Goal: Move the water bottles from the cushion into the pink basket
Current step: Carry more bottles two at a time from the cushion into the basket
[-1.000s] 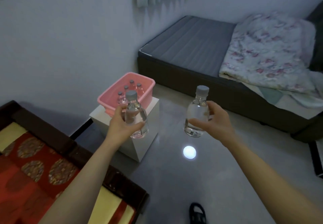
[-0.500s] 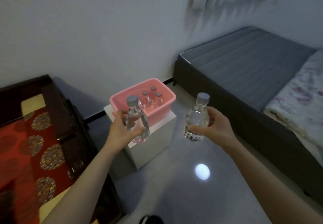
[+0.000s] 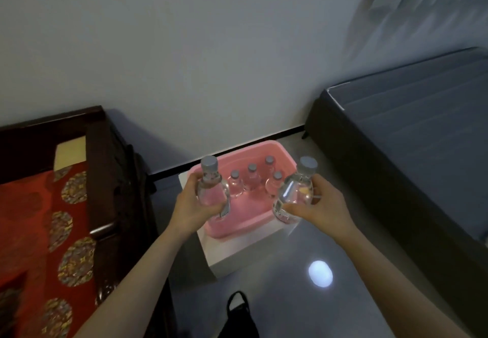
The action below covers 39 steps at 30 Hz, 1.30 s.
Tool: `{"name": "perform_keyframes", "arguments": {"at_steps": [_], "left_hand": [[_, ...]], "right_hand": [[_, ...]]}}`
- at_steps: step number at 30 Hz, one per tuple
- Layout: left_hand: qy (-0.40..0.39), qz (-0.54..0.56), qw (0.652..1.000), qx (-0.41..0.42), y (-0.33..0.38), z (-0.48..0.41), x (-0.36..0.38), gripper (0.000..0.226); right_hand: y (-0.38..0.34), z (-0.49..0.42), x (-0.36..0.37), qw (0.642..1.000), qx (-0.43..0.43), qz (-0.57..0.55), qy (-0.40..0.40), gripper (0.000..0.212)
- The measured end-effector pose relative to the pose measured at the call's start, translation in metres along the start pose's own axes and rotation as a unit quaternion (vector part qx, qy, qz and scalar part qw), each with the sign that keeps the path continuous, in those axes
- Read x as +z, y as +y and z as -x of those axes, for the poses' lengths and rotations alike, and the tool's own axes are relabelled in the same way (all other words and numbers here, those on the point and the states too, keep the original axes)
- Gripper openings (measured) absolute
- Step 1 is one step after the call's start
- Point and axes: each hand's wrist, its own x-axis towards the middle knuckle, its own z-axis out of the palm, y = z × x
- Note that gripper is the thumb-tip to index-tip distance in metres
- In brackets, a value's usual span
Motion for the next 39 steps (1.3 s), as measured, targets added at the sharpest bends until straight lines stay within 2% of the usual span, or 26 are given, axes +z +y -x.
{"name": "perform_keyframes", "arguments": {"at_steps": [4, 9, 12, 14, 18, 21, 23, 27, 30, 34, 39], "left_hand": [[-0.003, 0.011, 1.000, -0.029, -0.018, -0.060, 0.016, 0.069], [0.021, 0.008, 0.996, -0.088, -0.055, -0.093, 0.047, 0.072], [0.034, 0.014, 0.993, -0.116, -0.083, -0.111, 0.067, 0.075], [0.055, 0.017, 0.989, -0.137, -0.097, -0.118, 0.080, 0.073], [0.092, -0.008, 0.979, -0.183, -0.129, -0.141, 0.104, 0.071], [0.120, -0.049, 0.966, -0.223, -0.155, -0.156, 0.120, 0.081], [0.148, -0.052, 0.961, -0.229, -0.162, -0.164, 0.130, 0.083], [0.186, -0.045, 0.959, -0.207, -0.179, -0.179, 0.140, 0.067], [0.202, -0.017, 0.952, -0.231, -0.192, -0.189, 0.144, 0.070], [0.203, 0.039, 0.942, -0.264, -0.191, -0.197, 0.150, 0.079], [0.167, 0.001, 0.950, -0.265, -0.202, -0.197, 0.143, 0.084]], "right_hand": [[0.009, -0.066, 0.021, 1.000, 0.000, -0.012, -0.014, 0.052], [0.053, -0.116, 0.065, 0.996, 0.088, -0.012, -0.017, 0.038], [0.080, -0.143, 0.091, 0.990, 0.134, 0.004, -0.038, 0.052], [0.095, -0.159, 0.106, 0.988, 0.145, 0.016, -0.059, 0.051], [0.127, -0.192, 0.132, 0.984, 0.120, 0.056, -0.117, 0.056], [0.149, -0.209, 0.151, 0.979, 0.102, 0.093, -0.153, 0.061], [0.162, -0.216, 0.163, 0.975, 0.085, 0.110, -0.172, 0.064], [0.185, -0.226, 0.182, 0.967, 0.051, 0.159, -0.194, 0.067], [0.195, -0.231, 0.187, 0.965, 0.054, 0.163, -0.199, 0.069], [0.203, -0.234, 0.186, 0.966, 0.078, 0.159, -0.189, 0.068], [0.197, -0.238, 0.178, 0.962, 0.067, 0.168, -0.206, 0.069]]}}
